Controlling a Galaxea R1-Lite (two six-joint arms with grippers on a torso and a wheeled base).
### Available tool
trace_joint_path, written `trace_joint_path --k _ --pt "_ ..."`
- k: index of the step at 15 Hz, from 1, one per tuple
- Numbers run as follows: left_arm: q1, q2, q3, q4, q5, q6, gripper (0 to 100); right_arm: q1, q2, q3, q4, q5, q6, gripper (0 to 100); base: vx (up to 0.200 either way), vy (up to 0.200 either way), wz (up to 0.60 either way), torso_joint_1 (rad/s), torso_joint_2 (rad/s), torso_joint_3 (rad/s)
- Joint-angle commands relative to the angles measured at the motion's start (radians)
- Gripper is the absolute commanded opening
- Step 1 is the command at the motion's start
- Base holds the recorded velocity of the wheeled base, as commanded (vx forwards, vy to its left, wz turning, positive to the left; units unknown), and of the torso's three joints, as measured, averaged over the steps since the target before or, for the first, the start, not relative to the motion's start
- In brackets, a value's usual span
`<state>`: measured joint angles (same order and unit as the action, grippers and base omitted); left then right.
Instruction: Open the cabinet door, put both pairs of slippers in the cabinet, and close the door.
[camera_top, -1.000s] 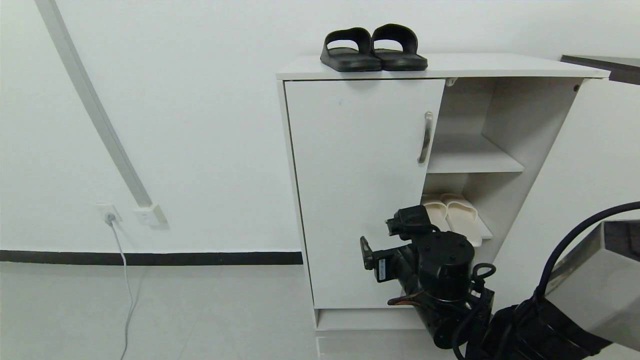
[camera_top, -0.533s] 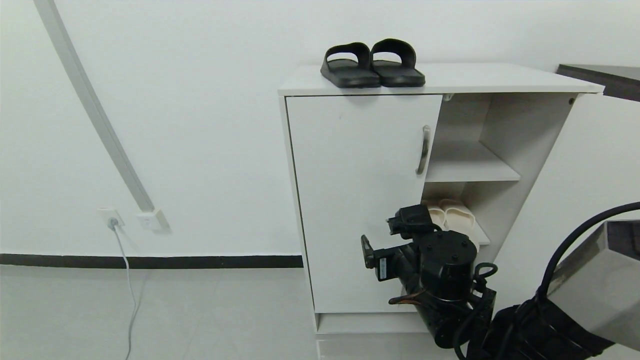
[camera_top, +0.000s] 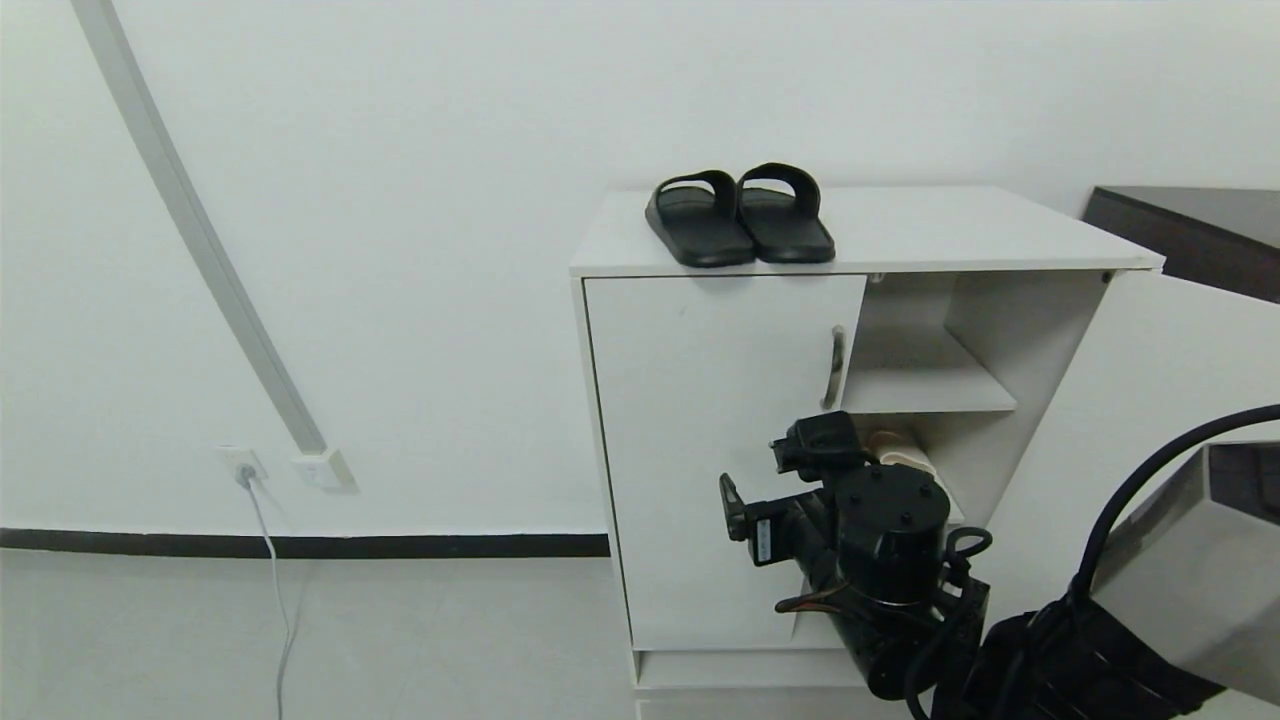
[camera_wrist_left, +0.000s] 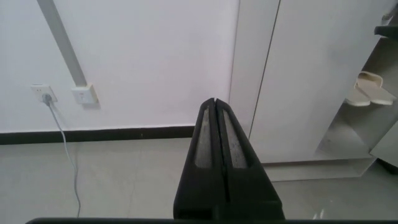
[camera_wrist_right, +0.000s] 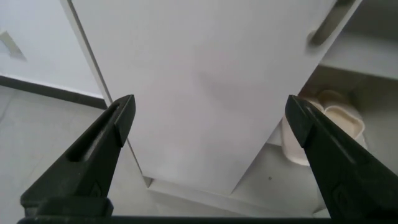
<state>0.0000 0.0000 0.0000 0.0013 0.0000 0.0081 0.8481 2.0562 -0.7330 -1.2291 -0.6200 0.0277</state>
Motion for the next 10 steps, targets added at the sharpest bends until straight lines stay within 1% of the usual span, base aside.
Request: trace_joint_path --k 1,7,10 --pt "0.0 0.002 0.0 0.0 0.0 0.0 0 0.0 0.001 0.0 -0.001 0.0 0.0 100 0.0 0.0 0.0 0.149 -0.46 -0.334" --pt "0.0 0.002 0.0 0.0 0.0 0.001 0 0.0 0.001 0.0 -0.001 0.0 0.0 100 0.0 0.0 0.0 0.168 -0.49 -0.324" --pt "0.0 0.002 0.0 0.0 -0.002 0.001 0 0.0 0.001 0.0 -0.001 0.0 0.0 100 0.0 0.0 0.0 0.203 -0.51 -0.325"
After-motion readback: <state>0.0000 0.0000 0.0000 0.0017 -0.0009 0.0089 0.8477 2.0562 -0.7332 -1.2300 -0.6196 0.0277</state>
